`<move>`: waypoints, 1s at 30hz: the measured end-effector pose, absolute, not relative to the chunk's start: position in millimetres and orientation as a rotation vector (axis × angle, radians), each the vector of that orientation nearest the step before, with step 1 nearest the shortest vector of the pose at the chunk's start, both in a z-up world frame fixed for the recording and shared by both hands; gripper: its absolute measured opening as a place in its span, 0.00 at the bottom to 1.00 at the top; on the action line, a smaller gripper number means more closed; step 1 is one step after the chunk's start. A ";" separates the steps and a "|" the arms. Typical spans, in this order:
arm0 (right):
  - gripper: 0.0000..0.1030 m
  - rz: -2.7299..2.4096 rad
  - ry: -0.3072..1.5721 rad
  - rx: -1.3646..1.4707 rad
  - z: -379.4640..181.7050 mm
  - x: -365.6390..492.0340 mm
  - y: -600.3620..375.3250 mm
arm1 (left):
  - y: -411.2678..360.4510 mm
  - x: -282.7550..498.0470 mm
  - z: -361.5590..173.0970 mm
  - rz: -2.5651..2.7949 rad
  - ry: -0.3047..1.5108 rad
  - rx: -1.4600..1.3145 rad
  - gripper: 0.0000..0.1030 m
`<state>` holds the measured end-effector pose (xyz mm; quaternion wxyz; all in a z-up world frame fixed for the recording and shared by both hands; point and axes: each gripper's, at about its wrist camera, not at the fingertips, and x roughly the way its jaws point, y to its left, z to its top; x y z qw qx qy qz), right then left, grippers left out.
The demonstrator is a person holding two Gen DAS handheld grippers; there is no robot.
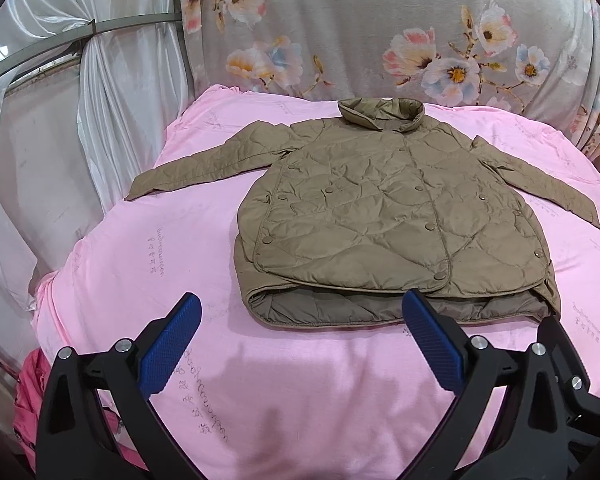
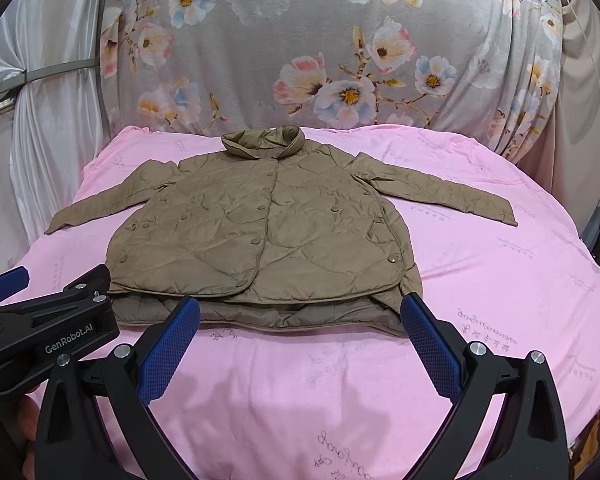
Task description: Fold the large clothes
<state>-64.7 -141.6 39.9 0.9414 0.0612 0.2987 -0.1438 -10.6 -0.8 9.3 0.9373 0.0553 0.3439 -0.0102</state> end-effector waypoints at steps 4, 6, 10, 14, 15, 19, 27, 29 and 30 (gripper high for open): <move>0.95 -0.293 0.609 0.125 39.2 -64.1 -141.8 | 0.5 -11.4 9.3 -0.021 0.703 0.113 0.95; 0.95 -0.294 0.609 0.126 38.8 -64.3 -141.6 | 1.4 -12.0 9.0 -0.021 0.704 0.113 0.95; 0.95 -0.293 0.611 0.125 38.1 -63.8 -141.5 | 1.8 -10.0 6.6 -0.020 0.705 0.113 0.95; 0.95 -0.293 0.612 0.127 36.3 -63.9 -141.3 | 5.0 -10.4 3.9 -0.019 0.709 0.112 0.95; 0.95 -0.294 0.612 0.126 36.3 -63.6 -141.4 | 4.9 -8.2 3.4 -0.019 0.710 0.112 0.95; 0.95 -0.294 0.611 0.125 36.1 -63.2 -141.5 | 5.4 -5.3 -1.4 -0.016 0.713 0.111 0.95; 0.95 -0.294 0.609 0.125 36.2 -63.7 -141.6 | 4.3 -5.9 0.1 -0.016 0.712 0.111 0.95; 0.95 -0.295 0.610 0.125 36.5 -63.6 -141.8 | 4.2 -5.5 -0.3 -0.015 0.713 0.111 0.95; 0.95 -0.295 0.611 0.125 36.6 -63.6 -141.9 | 4.4 -5.5 -0.5 -0.016 0.713 0.111 0.95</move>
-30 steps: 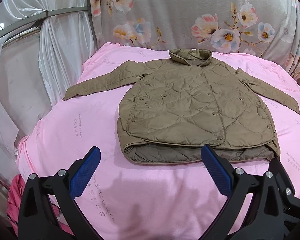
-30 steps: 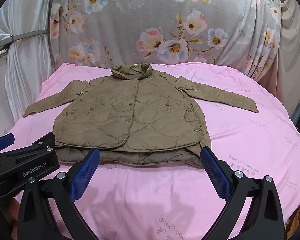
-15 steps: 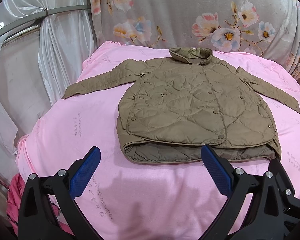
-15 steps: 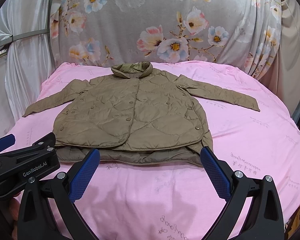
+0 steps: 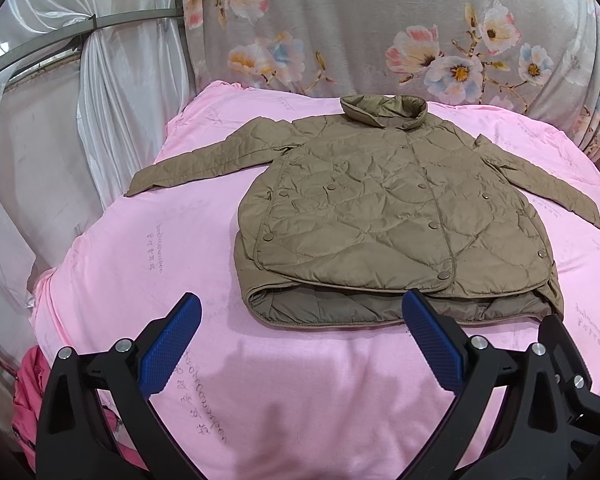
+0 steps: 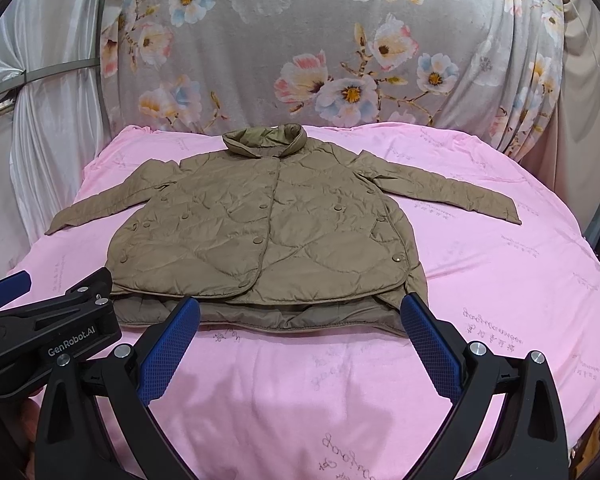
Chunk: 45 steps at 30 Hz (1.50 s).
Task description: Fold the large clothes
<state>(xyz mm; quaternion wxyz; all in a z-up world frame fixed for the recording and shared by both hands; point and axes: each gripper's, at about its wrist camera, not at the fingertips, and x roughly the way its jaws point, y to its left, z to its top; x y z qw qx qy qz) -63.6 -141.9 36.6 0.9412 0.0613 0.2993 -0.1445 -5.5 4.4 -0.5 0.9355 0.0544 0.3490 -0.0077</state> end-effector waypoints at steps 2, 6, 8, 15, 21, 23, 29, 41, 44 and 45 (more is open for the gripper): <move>0.95 -0.295 0.612 0.125 36.4 -63.2 -141.5 | 4.1 -4.7 -0.7 -0.015 0.715 0.113 0.95; 0.95 -0.294 0.617 0.129 34.9 -62.7 -139.7 | 3.0 -3.5 -1.2 -0.012 0.719 0.115 0.95; 0.95 -0.294 0.619 0.129 34.0 -62.2 -138.8 | 2.6 -2.8 -2.3 -0.010 0.721 0.116 0.95; 0.95 -0.293 0.624 0.132 29.9 -59.4 -137.6 | 1.7 -2.7 -3.8 -0.010 0.726 0.116 0.95; 0.95 -0.293 0.631 0.139 26.0 -57.7 -139.3 | 1.3 -2.1 -5.5 -0.009 0.729 0.116 0.95; 0.95 -0.292 0.633 0.140 26.3 -57.2 -140.1 | 1.6 -1.6 -6.4 -0.008 0.731 0.116 0.95; 0.95 -0.291 0.645 0.146 24.7 -54.0 -141.0 | 0.1 3.5 -10.8 -0.002 0.738 0.122 0.95; 0.95 -0.318 0.694 0.203 8.9 -29.2 -185.7 | 10.5 41.9 -24.2 0.020 0.813 0.096 0.95; 0.95 -0.338 0.711 0.258 6.4 -21.9 -214.5 | 18.3 59.5 -26.2 0.042 0.841 0.078 0.95; 0.95 -0.340 0.718 0.276 6.0 -19.3 -223.3 | 20.1 63.9 -26.1 0.046 0.848 0.074 0.95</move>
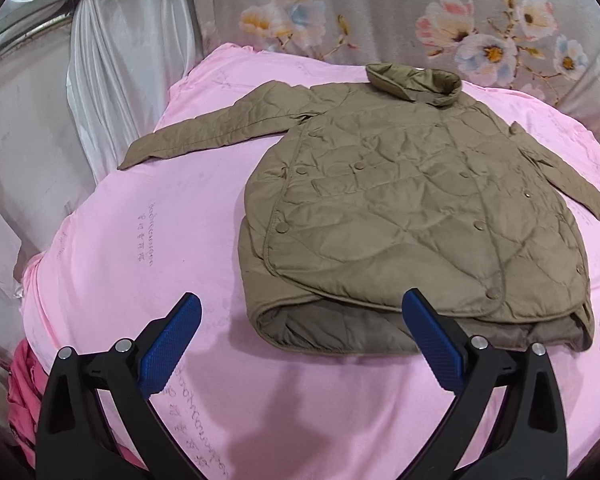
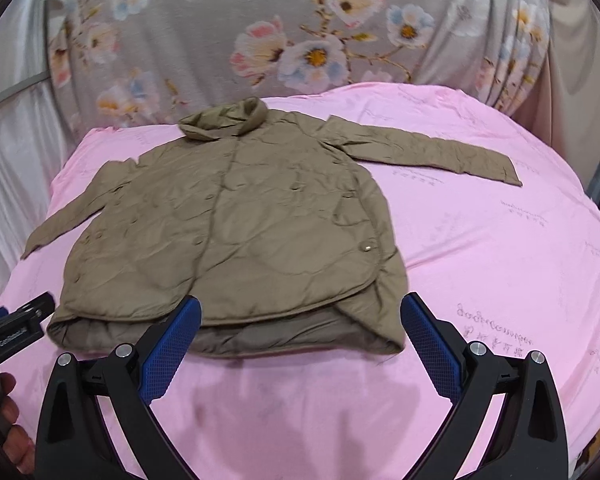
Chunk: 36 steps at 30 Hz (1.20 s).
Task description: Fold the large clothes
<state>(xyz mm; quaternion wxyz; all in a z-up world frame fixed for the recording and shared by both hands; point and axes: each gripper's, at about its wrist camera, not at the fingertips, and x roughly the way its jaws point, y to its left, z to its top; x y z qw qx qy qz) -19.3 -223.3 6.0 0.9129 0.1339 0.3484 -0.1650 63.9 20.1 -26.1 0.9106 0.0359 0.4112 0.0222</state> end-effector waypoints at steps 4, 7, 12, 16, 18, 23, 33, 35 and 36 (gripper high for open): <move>0.95 -0.319 0.725 0.418 2.5 -2.1 -278.0 | 25.7 87.6 -22.0 0.048 0.854 0.048 0.95; 0.95 -0.371 0.702 0.525 -5.3 18.8 -344.3 | 28.0 107.4 -20.8 0.057 0.846 0.042 0.95; 0.95 -0.453 0.688 0.673 -26.8 55.2 -451.3 | 25.7 145.2 -24.2 0.072 0.837 0.055 0.95; 0.95 -0.538 0.651 0.828 -48.4 75.0 -530.2 | 18.4 171.6 -27.1 0.070 0.833 0.066 0.95; 0.95 -0.586 0.631 0.872 -58.8 83.3 -561.6 | 13.9 184.2 -29.7 0.069 0.831 0.074 0.95; 0.95 -0.656 0.620 0.977 -88.5 96.8 -617.0 | 6.3 210.9 -35.8 0.064 0.842 0.067 0.95; 0.06 -0.696 0.570 1.007 -99.8 123.3 -656.2 | 1.0 240.2 -45.2 0.088 0.832 0.104 0.95; 0.05 -0.708 0.515 0.976 -85.1 127.7 -655.0 | 4.4 243.7 -46.1 0.102 0.828 0.107 0.95; 0.04 -0.701 0.481 0.941 -69.9 131.6 -649.3 | 6.8 246.1 -46.7 0.111 0.826 0.107 0.95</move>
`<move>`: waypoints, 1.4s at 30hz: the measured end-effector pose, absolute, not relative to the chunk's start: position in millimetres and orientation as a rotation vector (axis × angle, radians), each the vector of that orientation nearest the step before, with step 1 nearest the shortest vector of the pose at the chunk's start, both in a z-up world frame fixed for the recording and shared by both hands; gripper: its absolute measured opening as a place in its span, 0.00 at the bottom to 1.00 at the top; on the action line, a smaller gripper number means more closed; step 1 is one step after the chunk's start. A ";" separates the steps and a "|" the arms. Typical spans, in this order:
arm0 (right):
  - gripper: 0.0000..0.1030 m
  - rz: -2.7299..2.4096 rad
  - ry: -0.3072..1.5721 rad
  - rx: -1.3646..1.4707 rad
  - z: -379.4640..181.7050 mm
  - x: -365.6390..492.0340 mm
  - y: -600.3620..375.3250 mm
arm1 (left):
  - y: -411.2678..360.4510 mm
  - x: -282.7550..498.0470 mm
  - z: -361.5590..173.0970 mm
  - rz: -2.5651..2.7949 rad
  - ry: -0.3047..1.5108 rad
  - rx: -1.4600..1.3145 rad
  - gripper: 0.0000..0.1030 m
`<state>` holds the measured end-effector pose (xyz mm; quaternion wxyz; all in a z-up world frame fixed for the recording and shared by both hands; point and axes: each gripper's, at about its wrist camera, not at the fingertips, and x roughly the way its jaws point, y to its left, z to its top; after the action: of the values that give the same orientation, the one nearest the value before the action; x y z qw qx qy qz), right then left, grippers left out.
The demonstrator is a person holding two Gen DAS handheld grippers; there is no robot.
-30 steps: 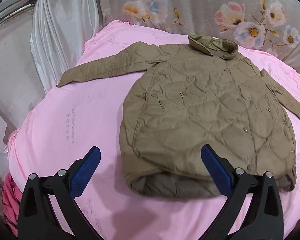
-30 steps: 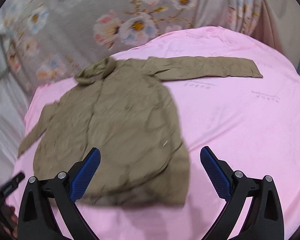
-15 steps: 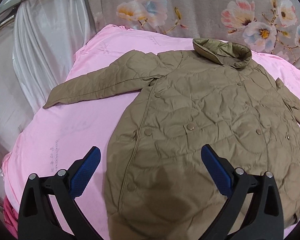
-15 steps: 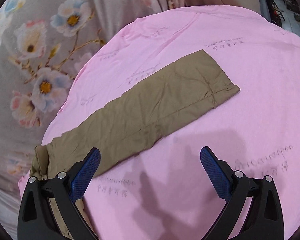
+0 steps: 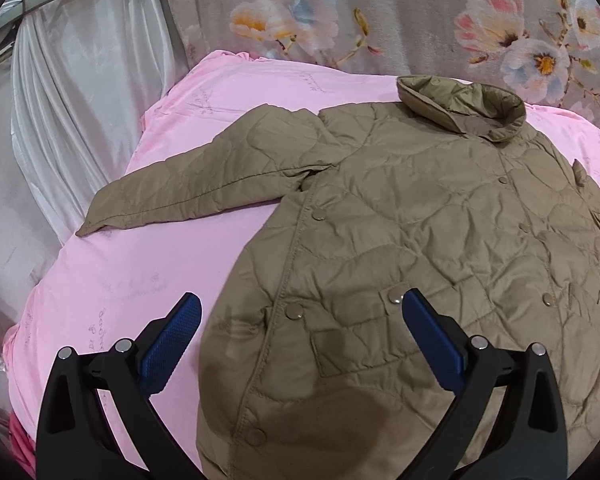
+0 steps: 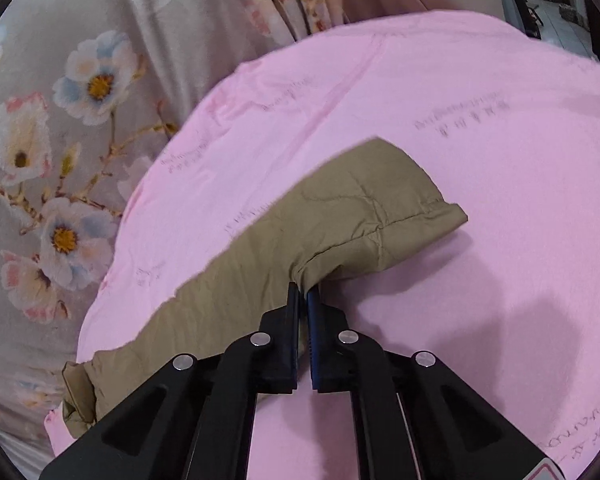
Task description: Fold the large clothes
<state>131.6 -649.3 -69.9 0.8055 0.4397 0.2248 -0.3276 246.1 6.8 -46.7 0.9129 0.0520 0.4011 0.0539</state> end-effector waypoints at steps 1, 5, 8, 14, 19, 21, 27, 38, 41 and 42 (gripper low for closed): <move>0.04 -0.682 0.452 0.907 -54.5 135.8 -641.5 | 8.9 248.5 -47.4 0.120 0.825 0.109 0.95; 0.04 -0.471 0.319 0.661 44.5 173.3 -560.1 | 14.6 256.1 -52.9 0.148 0.828 0.110 0.95; 0.04 -0.284 0.283 0.449 101.4 207.8 -471.1 | 17.6 260.0 -61.5 0.156 0.841 0.091 0.95; 0.05 0.070 0.350 0.184 123.3 269.7 -294.1 | 22.2 262.0 -79.6 0.154 0.875 0.070 0.95; 0.11 0.225 0.500 0.101 65.1 316.4 -196.9 | 22.6 260.5 -92.3 0.136 0.887 0.064 0.95; 0.15 0.237 0.539 0.066 43.2 320.5 -174.9 | 24.2 261.6 -95.7 0.120 0.893 0.050 0.95; 0.57 0.240 0.496 0.151 38.0 301.8 -184.6 | 33.4 263.2 -79.8 0.036 0.878 -0.032 0.95; 0.64 -0.036 0.626 0.596 -35.6 273.6 -364.4 | 14.0 354.9 -44.5 -0.104 0.937 -0.139 0.95; 0.64 -0.101 0.700 0.657 -70.3 278.5 -390.3 | 1.1 387.9 -65.3 -0.101 0.995 -0.141 0.95; 0.64 -0.112 0.725 0.675 -79.3 281.4 -396.3 | -2.7 396.2 -73.9 -0.105 1.015 -0.150 0.95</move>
<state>281.4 -396.3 -79.3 0.8784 0.3235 0.3475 -0.0539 396.2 -2.7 -73.9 0.8700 -0.0715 0.4853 -0.0501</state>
